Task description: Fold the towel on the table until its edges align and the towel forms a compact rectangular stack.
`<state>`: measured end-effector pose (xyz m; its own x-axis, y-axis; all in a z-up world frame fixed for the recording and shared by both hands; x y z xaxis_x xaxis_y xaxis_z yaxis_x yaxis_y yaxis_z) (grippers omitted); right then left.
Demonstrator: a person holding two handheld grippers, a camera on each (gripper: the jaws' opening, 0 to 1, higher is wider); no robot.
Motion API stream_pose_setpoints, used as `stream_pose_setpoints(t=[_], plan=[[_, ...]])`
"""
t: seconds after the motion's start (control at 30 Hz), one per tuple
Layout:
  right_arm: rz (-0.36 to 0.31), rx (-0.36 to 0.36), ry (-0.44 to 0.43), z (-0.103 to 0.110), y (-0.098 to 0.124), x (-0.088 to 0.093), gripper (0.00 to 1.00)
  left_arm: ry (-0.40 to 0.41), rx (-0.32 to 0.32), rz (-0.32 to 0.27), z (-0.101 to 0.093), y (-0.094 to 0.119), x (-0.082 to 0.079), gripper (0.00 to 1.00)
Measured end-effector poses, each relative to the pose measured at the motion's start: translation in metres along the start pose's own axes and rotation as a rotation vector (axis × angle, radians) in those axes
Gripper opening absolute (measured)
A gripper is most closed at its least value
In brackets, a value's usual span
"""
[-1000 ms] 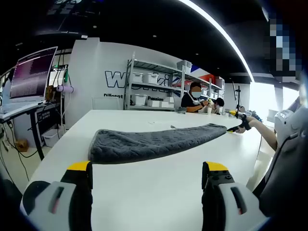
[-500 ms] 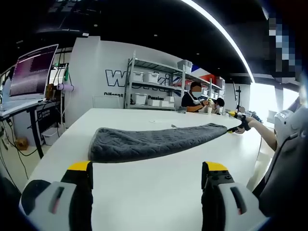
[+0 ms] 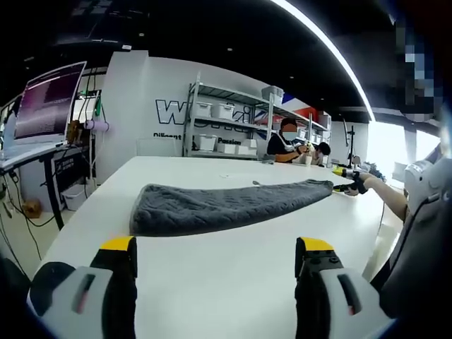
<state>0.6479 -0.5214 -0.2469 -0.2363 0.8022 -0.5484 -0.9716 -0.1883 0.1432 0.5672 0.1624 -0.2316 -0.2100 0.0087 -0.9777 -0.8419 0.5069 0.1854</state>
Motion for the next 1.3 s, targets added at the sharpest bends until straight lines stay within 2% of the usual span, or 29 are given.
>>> stream_pose_setpoints(t=[0.2,0.3,0.4,0.47,0.53,0.67,0.77,0.83,1.0,1.07,1.13,1.2,1.3], plan=[[-0.021,0.017,0.034,-0.002,-0.002,-0.001,0.38,-0.004,0.002,-0.009,-0.001,0.001,-0.003,0.97],[-0.021,0.034,0.037,-0.005,-0.003,0.000,0.35,0.008,-0.017,0.002,0.003,0.000,-0.001,0.97],[-0.017,0.080,0.061,-0.010,-0.002,0.002,0.33,0.009,-0.073,0.029,0.011,0.001,0.002,0.96],[-0.014,0.087,0.084,-0.010,-0.002,0.002,0.33,-0.013,-0.131,0.028,0.019,0.003,0.000,0.96],[-0.014,0.092,0.089,-0.011,-0.001,0.002,0.33,0.006,-0.169,0.016,0.026,0.003,-0.002,0.95],[-0.013,0.102,0.086,-0.014,-0.001,0.001,0.31,0.162,-0.190,-0.003,0.039,0.002,0.002,0.86],[-0.017,0.104,0.081,-0.015,0.001,0.002,0.31,0.221,-0.208,-0.022,0.044,0.000,0.004,0.83],[-0.019,0.102,0.073,-0.016,0.002,0.002,0.31,0.303,-0.213,-0.076,0.048,-0.002,0.000,0.80],[-0.019,0.091,0.062,-0.017,0.002,0.002,0.31,0.533,-0.169,-0.201,0.058,-0.009,-0.010,0.74],[-0.018,0.090,0.065,-0.016,0.002,0.003,0.31,0.575,-0.156,-0.196,0.061,-0.014,-0.009,0.71],[-0.013,0.085,0.063,-0.016,0.003,0.003,0.32,0.587,-0.167,-0.182,0.066,-0.021,-0.006,0.69],[-0.011,0.082,0.062,-0.016,0.003,0.004,0.32,0.635,-0.174,-0.167,0.070,-0.027,-0.003,0.68],[-0.005,0.079,0.059,-0.016,0.005,0.007,0.32,0.707,-0.155,-0.183,0.074,-0.035,-0.002,0.63]])
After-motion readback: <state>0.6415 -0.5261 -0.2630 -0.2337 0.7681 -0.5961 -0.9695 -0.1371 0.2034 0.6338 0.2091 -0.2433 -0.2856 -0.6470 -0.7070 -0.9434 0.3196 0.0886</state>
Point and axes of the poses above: the point that each gripper's makers call its tool centre point, and the gripper's own axes: y roughly backward along the fingers, z roughly to its left, x roughly out of its underside, the point moved 5 cm from there along y, roughly backward along the fingers, and after that the axes turned 2 degrees about x, right-handed, at the moved point
